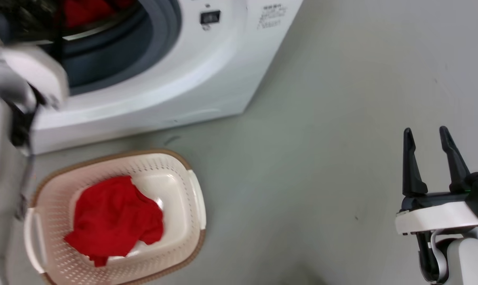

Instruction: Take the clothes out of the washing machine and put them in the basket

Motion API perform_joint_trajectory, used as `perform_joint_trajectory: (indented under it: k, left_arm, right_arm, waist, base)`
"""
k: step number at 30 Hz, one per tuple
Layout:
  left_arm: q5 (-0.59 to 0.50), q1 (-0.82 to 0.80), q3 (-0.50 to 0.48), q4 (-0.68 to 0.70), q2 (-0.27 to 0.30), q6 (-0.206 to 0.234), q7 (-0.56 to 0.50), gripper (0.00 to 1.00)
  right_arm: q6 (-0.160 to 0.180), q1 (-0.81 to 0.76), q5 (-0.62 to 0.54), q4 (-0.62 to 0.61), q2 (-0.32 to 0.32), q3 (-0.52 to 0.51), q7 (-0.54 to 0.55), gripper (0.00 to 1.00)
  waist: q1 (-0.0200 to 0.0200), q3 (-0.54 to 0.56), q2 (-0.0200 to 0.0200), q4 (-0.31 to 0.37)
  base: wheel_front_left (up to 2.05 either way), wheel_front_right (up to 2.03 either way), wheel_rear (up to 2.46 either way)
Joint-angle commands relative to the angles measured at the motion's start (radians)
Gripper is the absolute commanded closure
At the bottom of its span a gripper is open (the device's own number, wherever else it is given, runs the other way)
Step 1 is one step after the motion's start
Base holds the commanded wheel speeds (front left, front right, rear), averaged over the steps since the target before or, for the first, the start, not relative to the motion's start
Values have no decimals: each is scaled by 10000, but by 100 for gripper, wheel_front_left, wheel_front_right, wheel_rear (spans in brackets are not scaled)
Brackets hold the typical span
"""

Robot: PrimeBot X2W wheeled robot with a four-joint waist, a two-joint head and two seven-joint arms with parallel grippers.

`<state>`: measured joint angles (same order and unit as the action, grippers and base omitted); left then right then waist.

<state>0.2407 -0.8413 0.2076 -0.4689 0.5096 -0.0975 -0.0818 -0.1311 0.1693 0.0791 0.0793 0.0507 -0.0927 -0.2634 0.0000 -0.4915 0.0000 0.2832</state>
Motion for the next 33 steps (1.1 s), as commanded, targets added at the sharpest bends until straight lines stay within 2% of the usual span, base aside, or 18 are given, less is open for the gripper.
perform_joint_trajectory:
  k: [1, 8, 16, 23, 33]
  left_arm:
    - [19, -272, 3, -92, 77, -21, -122, 0]
    - [348, -3391, 354, -1290, 1006, -283, -2509, 0]
    - [324, -6119, 807, -2694, 1707, -315, -4065, 0]
    - [253, -7177, 1258, -3794, 1863, -321, -5269, 0]
    - [186, -7485, 1766, -4913, 1687, -325, -5713, 0]
  right_arm:
    - [7, 178, 36, -32, -8, 29, -20, 0]
    - [7, 407, 424, -82, -11, 542, -18, 0]
    - [8, 527, 916, -352, -10, 1451, -18, 0]
    - [7, 268, 993, -361, -11, 1959, -20, 0]
    - [7, -54, 1019, -586, -8, 2023, -20, 0]
  waist:
    - [0, -684, 0, 477]
    - [0, -1924, 0, 1139]
    - [0, -2944, 0, 1928]
    - [0, -3321, 0, 2292]
    - [0, -3536, 0, 2259]
  base:
    - [0, 0, 0]
    - [0, 0, 0]
    - [0, 0, 0]
    - [0, 0, 0]
    - [0, 0, 0]
